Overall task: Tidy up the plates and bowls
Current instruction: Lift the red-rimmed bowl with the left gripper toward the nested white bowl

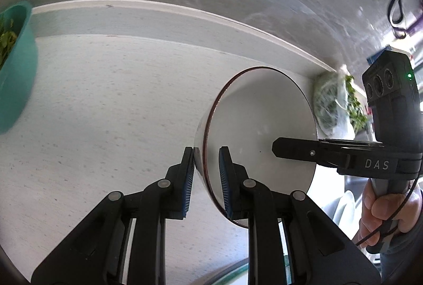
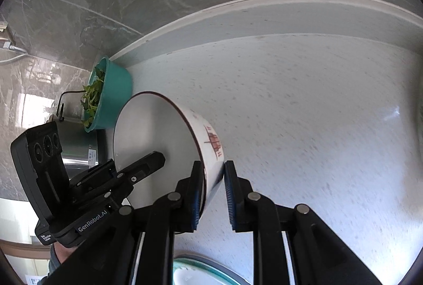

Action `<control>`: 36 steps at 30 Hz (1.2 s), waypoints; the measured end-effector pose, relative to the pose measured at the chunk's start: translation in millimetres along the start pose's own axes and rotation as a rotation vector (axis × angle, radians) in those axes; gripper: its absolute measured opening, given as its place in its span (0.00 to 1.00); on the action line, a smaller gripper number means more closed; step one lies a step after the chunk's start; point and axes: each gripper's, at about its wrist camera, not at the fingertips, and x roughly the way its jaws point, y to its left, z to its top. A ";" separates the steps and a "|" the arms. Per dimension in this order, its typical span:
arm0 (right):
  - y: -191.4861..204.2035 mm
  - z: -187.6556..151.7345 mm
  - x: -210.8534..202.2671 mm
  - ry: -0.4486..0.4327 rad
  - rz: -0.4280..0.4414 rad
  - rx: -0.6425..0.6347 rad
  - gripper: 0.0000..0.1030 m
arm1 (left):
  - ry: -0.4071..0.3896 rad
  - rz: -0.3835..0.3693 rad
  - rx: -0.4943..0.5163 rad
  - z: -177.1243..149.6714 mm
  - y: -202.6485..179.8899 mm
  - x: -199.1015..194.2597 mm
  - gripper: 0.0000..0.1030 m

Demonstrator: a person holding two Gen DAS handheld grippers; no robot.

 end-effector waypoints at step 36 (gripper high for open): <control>-145.1 -188.7 -171.1 -0.063 -0.002 0.169 0.21 | 0.229 -0.131 0.296 -134.4 -288.1 40.7 0.17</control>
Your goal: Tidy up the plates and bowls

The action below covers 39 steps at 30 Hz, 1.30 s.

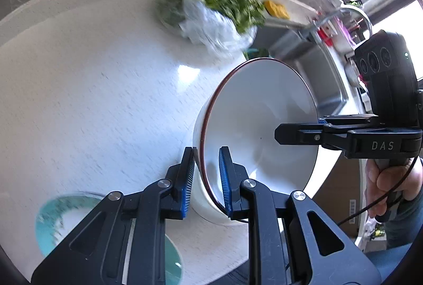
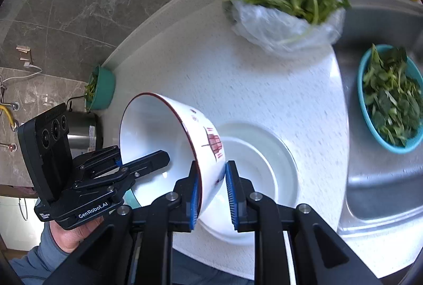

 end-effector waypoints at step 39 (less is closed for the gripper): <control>-38.5 -35.4 16.0 0.056 -0.007 0.056 0.23 | 0.035 0.083 -0.003 -36.2 -14.4 47.8 0.17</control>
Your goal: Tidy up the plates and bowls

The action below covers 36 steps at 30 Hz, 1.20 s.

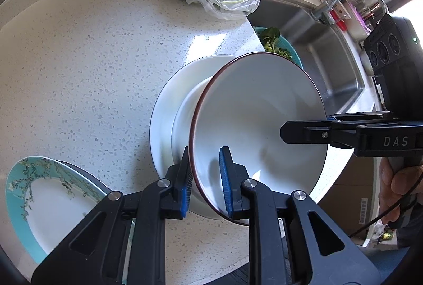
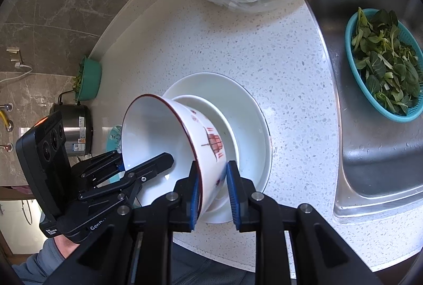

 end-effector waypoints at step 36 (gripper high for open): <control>26.8 -0.4 -0.1 -0.043 -0.158 -0.132 0.18 | -0.015 0.018 0.015 5.3 2.2 0.8 0.16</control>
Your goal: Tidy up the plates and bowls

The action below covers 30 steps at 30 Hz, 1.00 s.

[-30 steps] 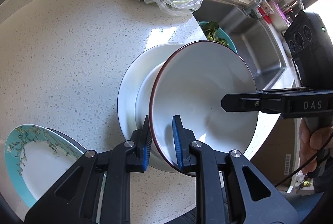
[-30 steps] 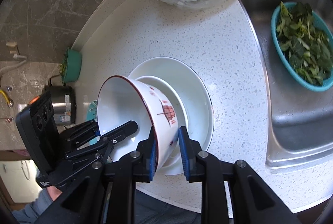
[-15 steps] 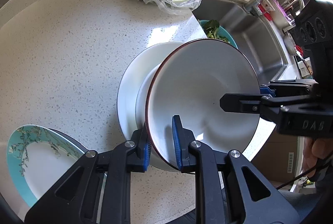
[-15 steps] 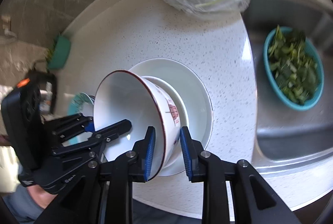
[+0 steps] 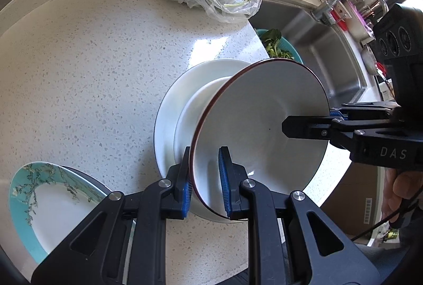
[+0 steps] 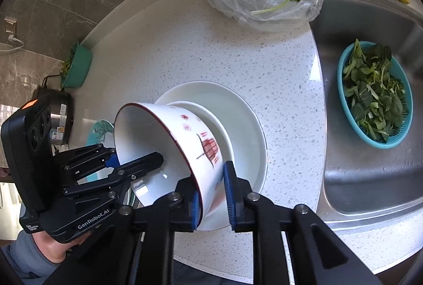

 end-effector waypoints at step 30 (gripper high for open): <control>8.1 5.9 -0.2 -0.002 -0.135 -0.088 0.14 | -0.018 0.015 -0.026 5.4 -10.9 -0.1 0.16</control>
